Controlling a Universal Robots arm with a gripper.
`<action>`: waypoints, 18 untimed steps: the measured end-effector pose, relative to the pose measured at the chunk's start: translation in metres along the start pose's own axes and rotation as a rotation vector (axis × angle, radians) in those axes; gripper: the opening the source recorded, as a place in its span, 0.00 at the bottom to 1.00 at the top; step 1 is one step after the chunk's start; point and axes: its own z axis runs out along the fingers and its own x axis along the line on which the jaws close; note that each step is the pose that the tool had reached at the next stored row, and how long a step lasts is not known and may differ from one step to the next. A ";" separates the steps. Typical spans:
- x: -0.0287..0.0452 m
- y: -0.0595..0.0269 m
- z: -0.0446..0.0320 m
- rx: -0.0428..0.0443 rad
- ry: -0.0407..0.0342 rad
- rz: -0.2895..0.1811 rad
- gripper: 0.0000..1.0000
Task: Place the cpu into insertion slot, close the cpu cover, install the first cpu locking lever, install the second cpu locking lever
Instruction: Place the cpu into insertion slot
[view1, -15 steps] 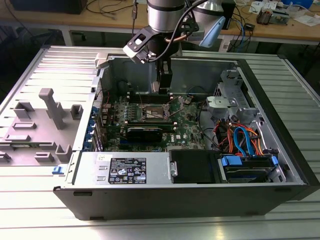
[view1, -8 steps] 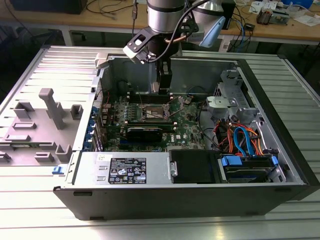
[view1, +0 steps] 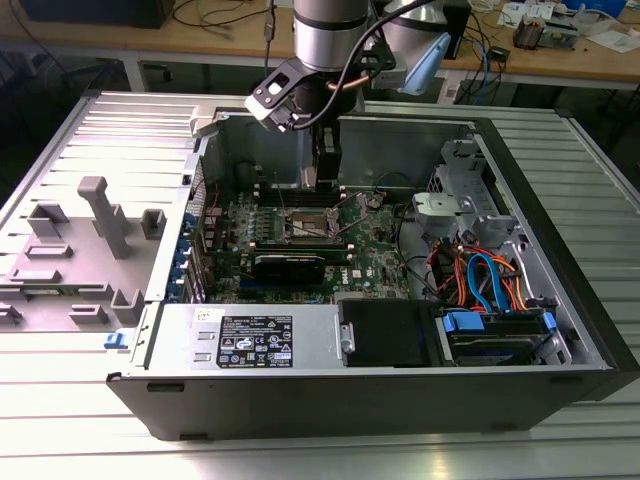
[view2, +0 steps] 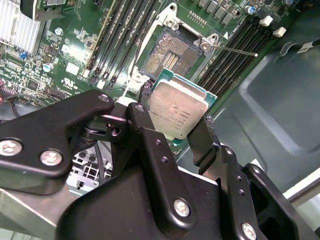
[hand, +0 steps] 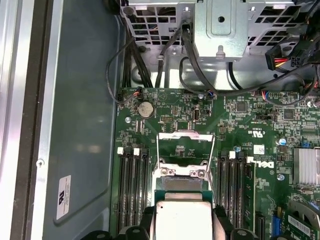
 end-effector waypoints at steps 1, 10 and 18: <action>0.0000 0.0000 0.0000 0.0000 -0.0001 0.000 0.54; -0.0003 -0.0013 0.0123 -0.0002 0.0002 0.002 0.54; -0.0004 -0.0017 0.0184 -0.0008 -0.0025 0.033 0.54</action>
